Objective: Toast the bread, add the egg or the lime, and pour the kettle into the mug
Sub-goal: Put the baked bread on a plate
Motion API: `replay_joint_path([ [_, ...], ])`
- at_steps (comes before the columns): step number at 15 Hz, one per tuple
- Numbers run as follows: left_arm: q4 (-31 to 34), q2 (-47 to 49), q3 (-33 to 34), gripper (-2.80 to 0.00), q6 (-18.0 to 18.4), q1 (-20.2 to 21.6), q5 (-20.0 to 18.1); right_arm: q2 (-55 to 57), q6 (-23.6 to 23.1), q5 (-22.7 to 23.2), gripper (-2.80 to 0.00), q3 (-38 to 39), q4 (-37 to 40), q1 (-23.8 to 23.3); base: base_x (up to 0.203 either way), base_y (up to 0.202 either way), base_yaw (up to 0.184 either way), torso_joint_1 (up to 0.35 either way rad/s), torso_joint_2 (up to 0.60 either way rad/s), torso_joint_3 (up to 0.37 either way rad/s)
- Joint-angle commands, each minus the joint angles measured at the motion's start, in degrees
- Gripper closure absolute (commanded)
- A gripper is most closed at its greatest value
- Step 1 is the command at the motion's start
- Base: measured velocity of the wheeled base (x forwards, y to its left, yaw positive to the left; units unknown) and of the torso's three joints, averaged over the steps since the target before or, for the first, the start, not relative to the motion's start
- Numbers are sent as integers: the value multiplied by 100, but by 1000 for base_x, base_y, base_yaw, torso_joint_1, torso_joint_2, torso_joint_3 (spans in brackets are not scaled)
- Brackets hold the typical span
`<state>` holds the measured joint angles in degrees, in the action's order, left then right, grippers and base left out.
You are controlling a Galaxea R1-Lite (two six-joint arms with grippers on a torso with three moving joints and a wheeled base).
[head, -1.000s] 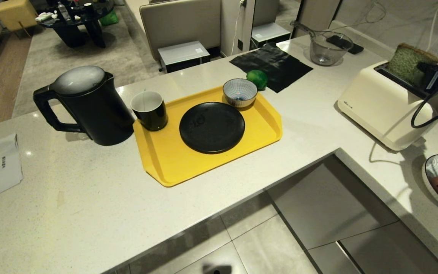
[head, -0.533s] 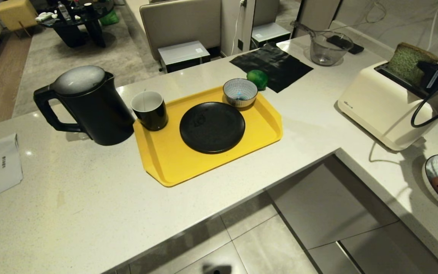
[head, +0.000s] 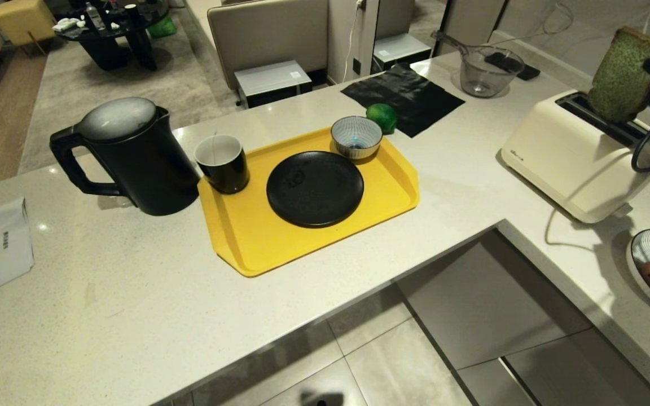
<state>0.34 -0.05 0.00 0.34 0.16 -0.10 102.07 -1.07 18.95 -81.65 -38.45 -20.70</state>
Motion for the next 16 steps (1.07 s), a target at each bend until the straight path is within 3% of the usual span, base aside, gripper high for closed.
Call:
replay_joint_path([
  [1, 1, 5, 0, 0, 1, 2, 1, -471, 95, 12, 0, 67, -32, -12, 0, 0, 0, 0, 0, 0],
  [3, 1, 5, 0, 0, 1, 2, 1, -749, 379, 13, 0, 63, -47, -13, 0, 0, 0, 0, 0, 0],
  [7, 1, 5, 0, 0, 1, 2, 1, -1401, 478, 21, 0, 161, 263, 135, 0, 0, 0, 0, 0, 0],
  [12, 1, 5, 0, 0, 1, 2, 1, -2105, 861, -20, 0, 236, 1848, 796, 0, 0, 0, 0, 0, 0],
  [16, 1, 5, 0, 0, 1, 2, 1, -2472, 1505, -698, 0, 414, 2692, 1796, 0, 0, 0, 0, 0, 0],
])
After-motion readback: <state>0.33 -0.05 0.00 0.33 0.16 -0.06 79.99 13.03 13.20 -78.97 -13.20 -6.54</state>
